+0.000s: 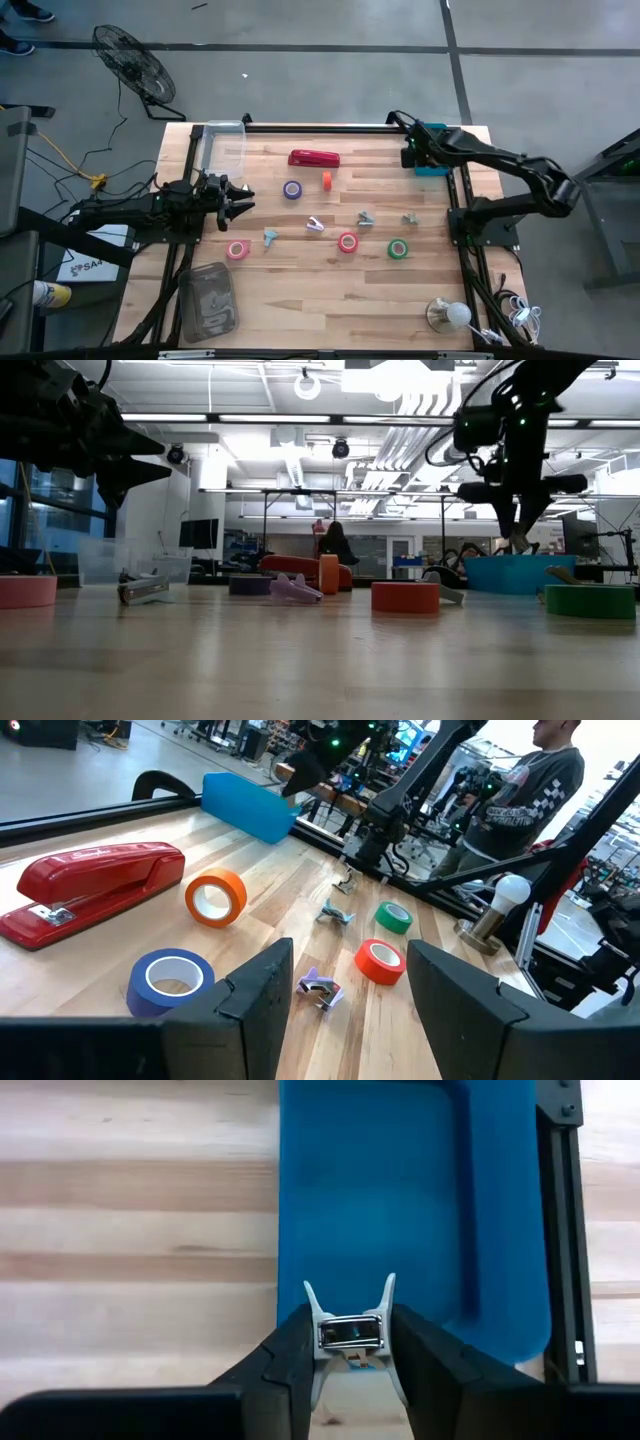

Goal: Pick and place Stapler, Stapler remover, tape
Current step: Put the right white staple remover into the blue bin

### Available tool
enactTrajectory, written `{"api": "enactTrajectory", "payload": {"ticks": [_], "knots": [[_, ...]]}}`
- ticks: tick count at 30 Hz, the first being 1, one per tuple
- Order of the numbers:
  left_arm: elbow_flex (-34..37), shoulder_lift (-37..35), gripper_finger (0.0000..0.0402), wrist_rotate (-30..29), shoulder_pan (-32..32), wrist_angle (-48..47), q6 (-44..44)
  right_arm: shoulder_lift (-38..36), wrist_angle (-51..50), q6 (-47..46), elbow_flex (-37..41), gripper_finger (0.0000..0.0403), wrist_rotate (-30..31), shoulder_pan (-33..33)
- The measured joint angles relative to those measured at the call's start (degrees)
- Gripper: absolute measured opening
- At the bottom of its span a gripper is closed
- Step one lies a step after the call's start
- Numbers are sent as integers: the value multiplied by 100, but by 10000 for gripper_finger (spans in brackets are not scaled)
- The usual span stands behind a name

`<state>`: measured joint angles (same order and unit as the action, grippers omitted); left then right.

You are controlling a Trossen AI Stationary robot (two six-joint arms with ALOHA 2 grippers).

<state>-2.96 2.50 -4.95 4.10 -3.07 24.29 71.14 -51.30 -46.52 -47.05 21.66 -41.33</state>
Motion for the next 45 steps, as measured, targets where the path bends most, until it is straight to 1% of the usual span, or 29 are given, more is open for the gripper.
{"api": "enactTrajectory", "payload": {"ticks": [6,9,14,29,35,45], "knots": [[0,0,195,0,0,1,0,434,395,140,0,105,-135,-315],[0,-1,195,0,0,0,0,680,565,196,0,107,-307,-449],[1,-2,195,0,0,2,0,980,626,198,0,108,-453,-600],[0,-2,195,0,0,1,-1,1024,630,406,0,112,-556,-672],[0,-1,195,0,0,1,0,1024,617,402,0,137,-549,-682],[0,0,195,0,0,0,0,1024,620,492,0,198,-615,-709]]}}
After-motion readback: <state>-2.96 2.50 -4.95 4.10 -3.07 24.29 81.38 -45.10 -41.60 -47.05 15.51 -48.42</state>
